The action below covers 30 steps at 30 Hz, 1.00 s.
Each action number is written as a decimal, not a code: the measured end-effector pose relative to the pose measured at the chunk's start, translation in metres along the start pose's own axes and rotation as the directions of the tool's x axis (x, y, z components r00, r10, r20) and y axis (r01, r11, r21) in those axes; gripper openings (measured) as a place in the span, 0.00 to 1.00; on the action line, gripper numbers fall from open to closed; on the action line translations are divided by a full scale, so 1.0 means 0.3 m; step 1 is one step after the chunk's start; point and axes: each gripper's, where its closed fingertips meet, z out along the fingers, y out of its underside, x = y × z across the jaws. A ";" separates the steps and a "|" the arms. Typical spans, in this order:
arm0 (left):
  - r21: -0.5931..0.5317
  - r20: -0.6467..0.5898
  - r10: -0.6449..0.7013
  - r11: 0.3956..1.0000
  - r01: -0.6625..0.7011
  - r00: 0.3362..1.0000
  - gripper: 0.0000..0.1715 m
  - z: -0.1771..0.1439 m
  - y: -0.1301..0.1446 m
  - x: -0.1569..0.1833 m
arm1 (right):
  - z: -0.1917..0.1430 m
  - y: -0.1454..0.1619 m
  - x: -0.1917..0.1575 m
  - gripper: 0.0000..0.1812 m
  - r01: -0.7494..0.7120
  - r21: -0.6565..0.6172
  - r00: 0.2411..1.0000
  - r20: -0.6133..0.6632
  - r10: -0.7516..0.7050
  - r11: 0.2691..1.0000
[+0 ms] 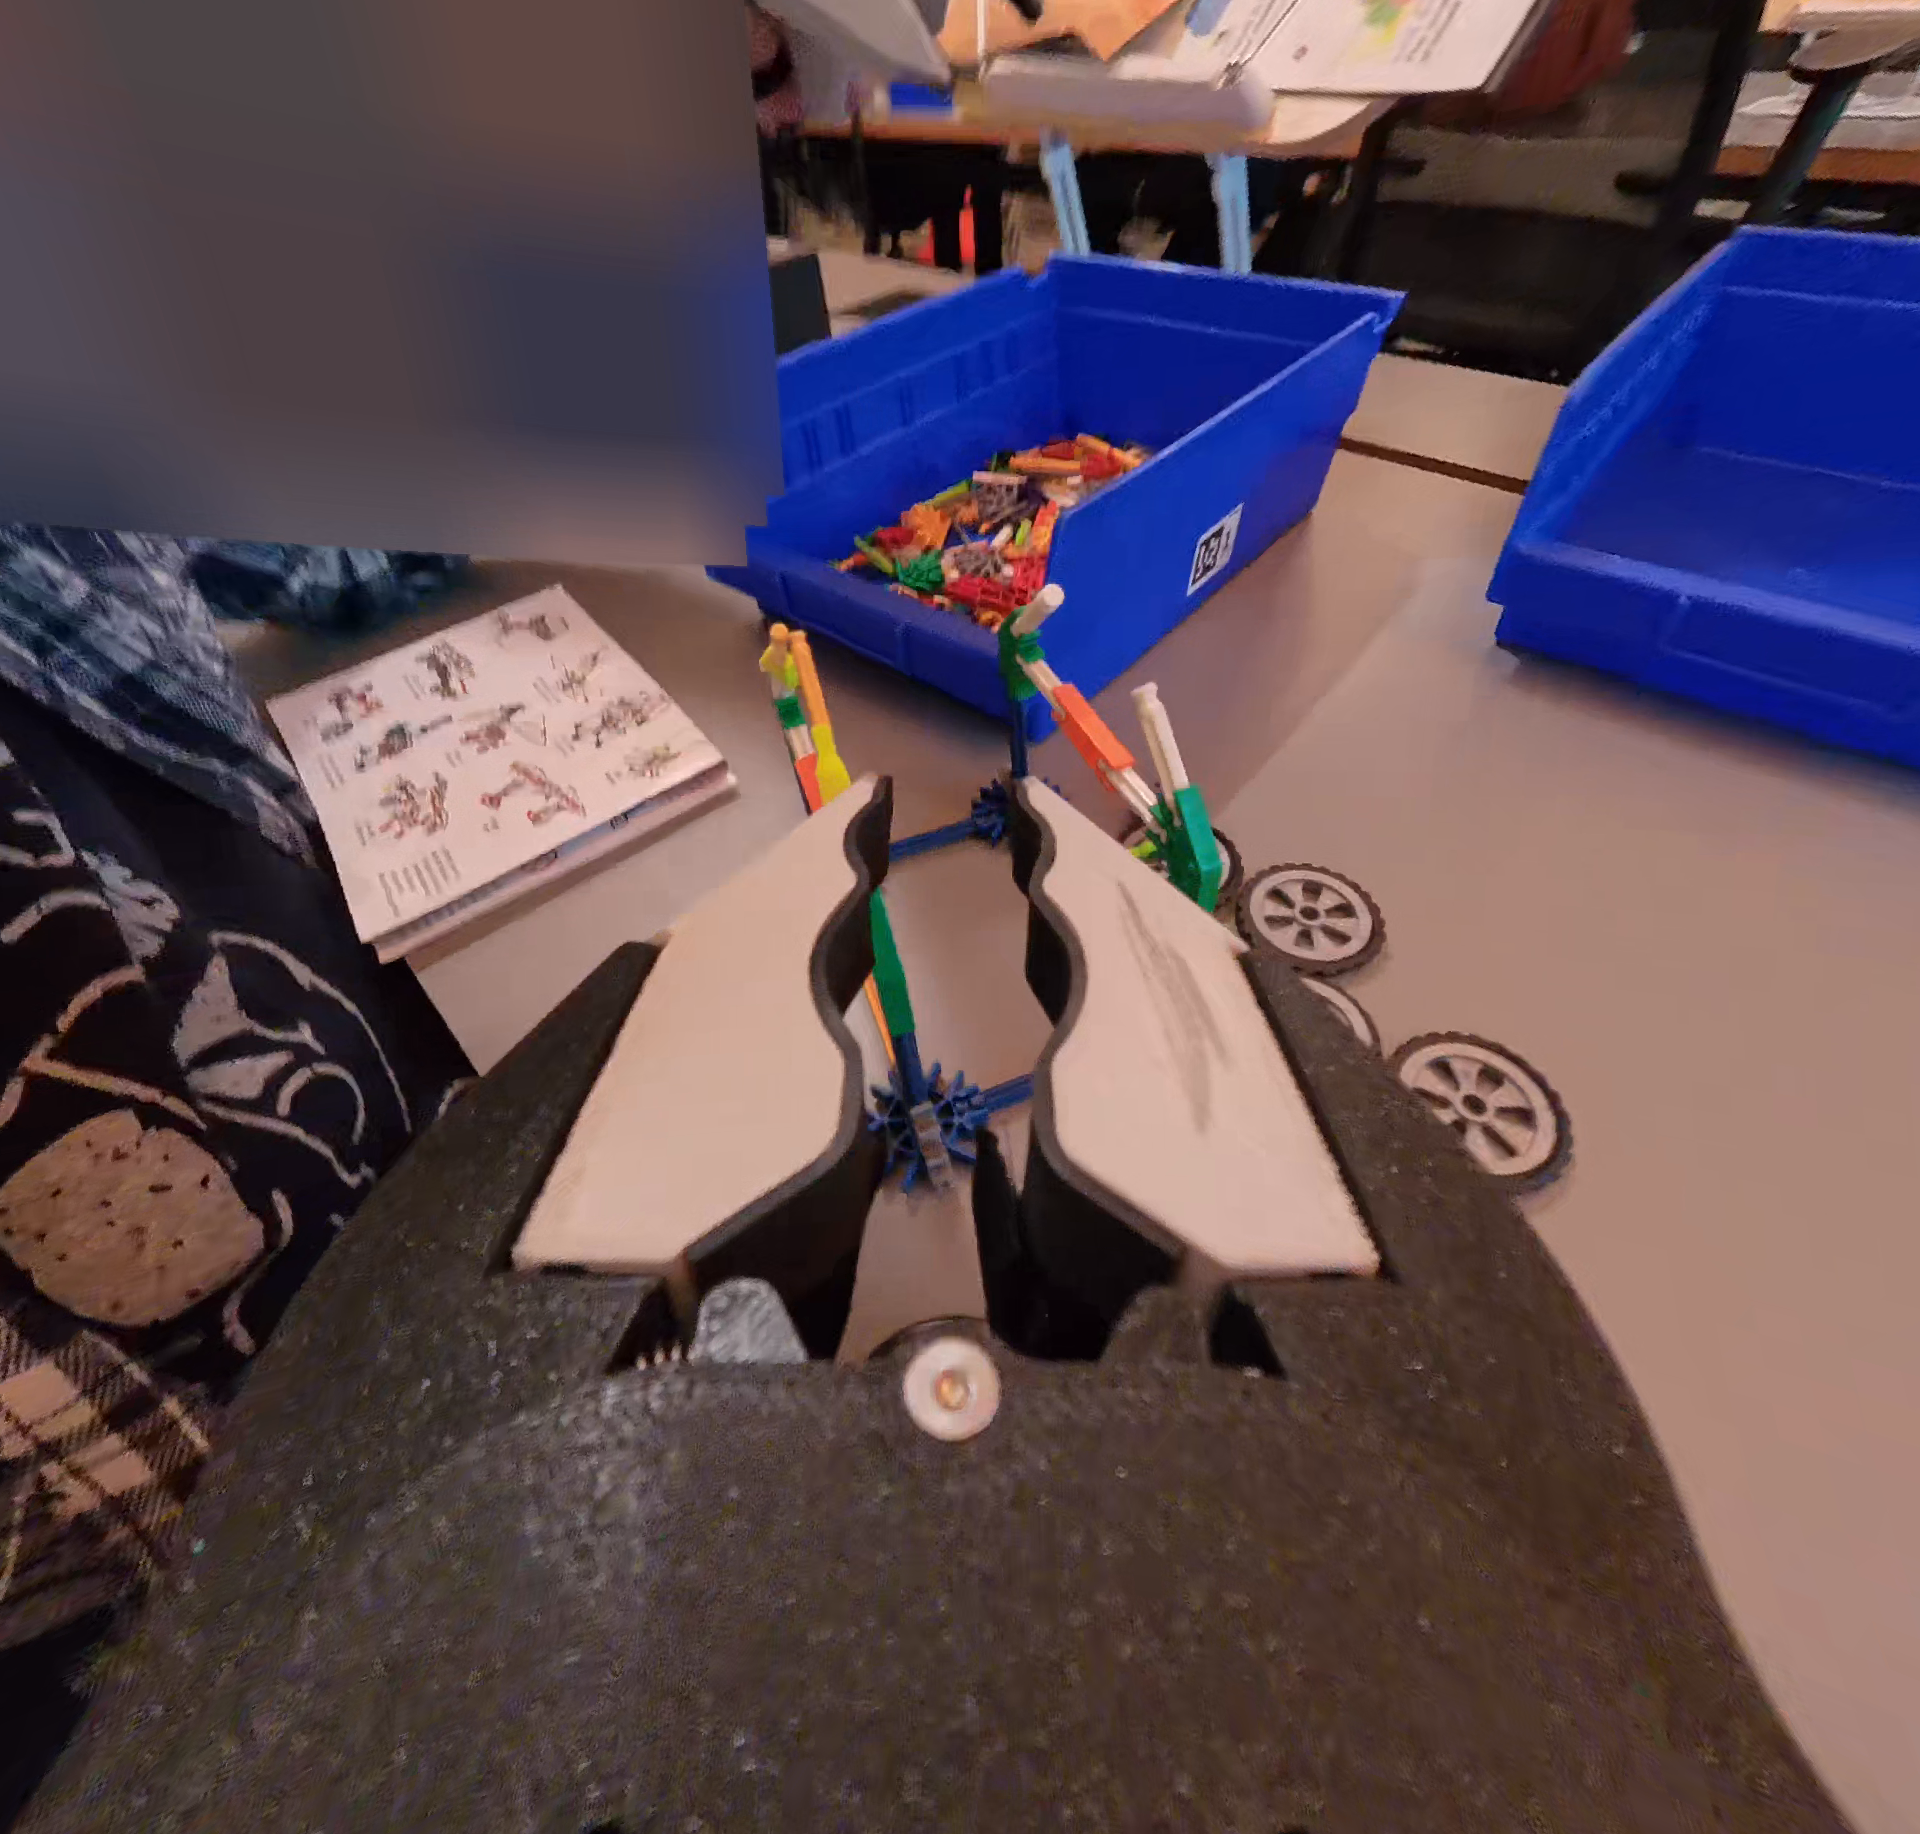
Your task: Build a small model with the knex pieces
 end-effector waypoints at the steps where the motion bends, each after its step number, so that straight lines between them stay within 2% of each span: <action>1: 0.001 0.001 0.001 1.000 -0.001 1.000 0.17 -0.002 0.000 -0.004 | -0.005 0.002 0.009 0.12 -0.024 0.036 1.000 -0.009 0.024 0.999; 7: -0.002 0.009 0.006 1.000 -0.006 1.000 0.17 -0.004 0.003 -0.019 | -0.050 -0.003 0.073 0.12 -0.126 0.247 0.988 -0.050 0.143 0.961; 15: -0.015 0.012 0.009 1.000 -0.009 1.000 0.17 0.005 0.018 -0.040 | -0.078 0.005 0.190 0.14 -0.149 0.354 0.945 -0.224 0.239 0.923; 19: -0.014 0.011 0.008 1.000 -0.008 1.000 0.17 0.006 0.021 -0.046 | -0.089 0.014 0.236 0.15 -0.172 0.368 0.917 -0.279 0.285 0.914; 30: -0.033 0.010 -0.001 0.999 0.001 1.000 0.17 0.018 0.046 -0.055 | -0.081 0.026 0.252 0.14 -0.182 0.353 0.912 -0.287 0.292 0.918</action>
